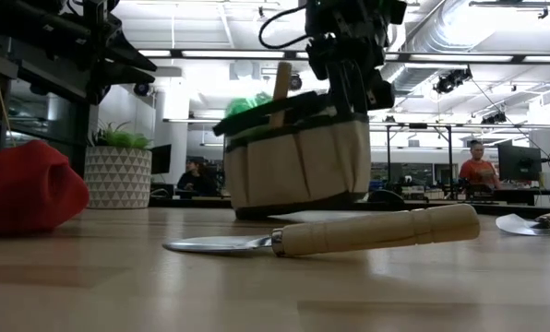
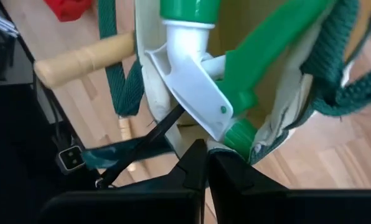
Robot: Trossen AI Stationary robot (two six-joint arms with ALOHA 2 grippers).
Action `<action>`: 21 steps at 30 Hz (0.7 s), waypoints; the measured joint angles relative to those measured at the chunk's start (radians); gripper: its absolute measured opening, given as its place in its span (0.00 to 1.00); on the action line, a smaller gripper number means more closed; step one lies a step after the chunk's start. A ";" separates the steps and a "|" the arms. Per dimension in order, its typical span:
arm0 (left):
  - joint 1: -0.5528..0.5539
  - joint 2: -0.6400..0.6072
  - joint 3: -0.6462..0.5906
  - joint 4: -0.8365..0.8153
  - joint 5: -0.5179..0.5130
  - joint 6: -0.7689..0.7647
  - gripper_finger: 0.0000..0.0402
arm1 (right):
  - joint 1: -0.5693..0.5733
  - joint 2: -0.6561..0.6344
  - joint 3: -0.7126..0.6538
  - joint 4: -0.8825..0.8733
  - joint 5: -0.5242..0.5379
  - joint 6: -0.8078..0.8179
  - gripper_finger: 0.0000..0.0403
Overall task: Pick & Place Garden tools in Gardening bag
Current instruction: Adjust the gardening bag on the table
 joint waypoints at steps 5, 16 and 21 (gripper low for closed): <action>0.000 0.000 0.000 0.000 0.000 -0.008 0.25 | 0.025 0.002 -0.014 0.003 0.042 0.062 0.01; 0.000 0.000 0.000 0.000 0.002 -0.034 0.25 | 0.030 0.002 -0.086 0.035 0.083 0.254 0.01; 0.000 0.000 0.000 0.000 0.005 -0.034 0.25 | 0.025 -0.003 -0.086 0.043 0.085 0.258 0.03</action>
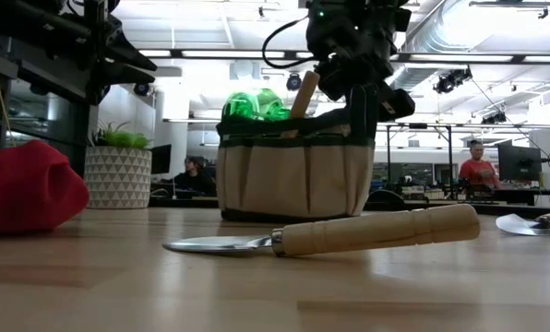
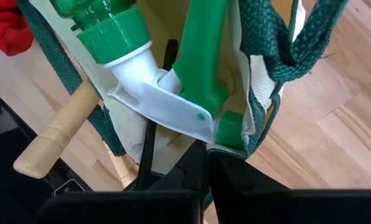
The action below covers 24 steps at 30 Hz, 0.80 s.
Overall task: Pick & Place Garden tools in Gardening bag
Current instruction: Adjust the gardening bag on the table
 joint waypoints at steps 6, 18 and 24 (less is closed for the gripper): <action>0.000 0.000 0.000 0.000 0.000 0.000 0.25 | -0.022 -0.035 0.000 0.008 0.003 -0.013 0.14; 0.000 0.000 0.000 0.000 0.000 0.000 0.25 | -0.089 -0.104 0.000 0.048 0.109 -0.237 0.44; 0.000 0.014 0.000 0.000 0.000 0.000 0.25 | -0.101 -0.096 0.000 0.079 0.133 -0.385 0.44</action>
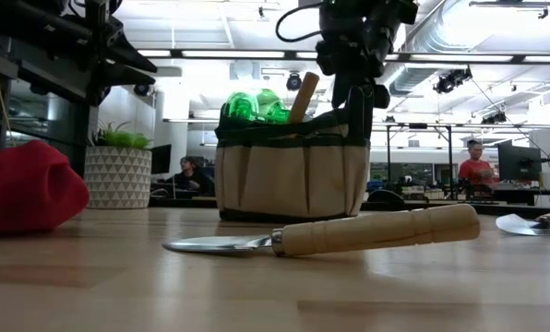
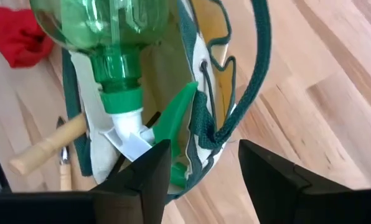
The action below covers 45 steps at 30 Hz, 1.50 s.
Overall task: Pick & Place Garden tools in Gardening bag
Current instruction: Adjust the gardening bag on the table
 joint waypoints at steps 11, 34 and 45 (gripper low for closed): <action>0.000 0.015 0.000 0.001 0.000 0.000 0.25 | 0.012 0.016 0.000 0.009 0.014 -0.083 0.43; 0.000 0.015 0.000 0.000 0.002 0.000 0.25 | 0.027 0.086 -0.002 0.030 0.056 -0.220 0.43; 0.000 0.015 0.000 -0.001 0.006 0.000 0.25 | 0.019 0.080 -0.002 0.030 0.113 -0.222 0.12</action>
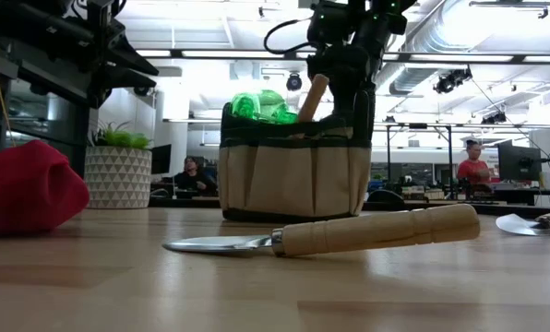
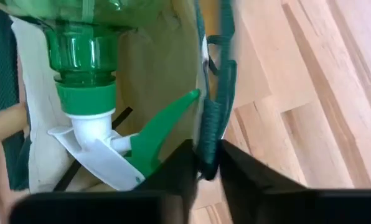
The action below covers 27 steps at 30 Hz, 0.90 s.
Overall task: Pick & Place Garden tools in Gardening bag
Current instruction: Adjust the gardening bag on the table
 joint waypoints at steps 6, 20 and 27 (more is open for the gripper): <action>0.000 0.000 0.000 0.000 0.000 0.000 0.25 | 0.001 0.000 0.000 0.000 0.053 0.024 0.02; 0.000 0.000 0.000 0.000 0.001 0.000 0.25 | 0.008 -0.005 0.000 -0.001 0.151 0.030 0.03; 0.000 0.000 0.000 0.000 0.001 0.000 0.25 | 0.006 -0.051 0.000 0.015 0.176 0.037 0.03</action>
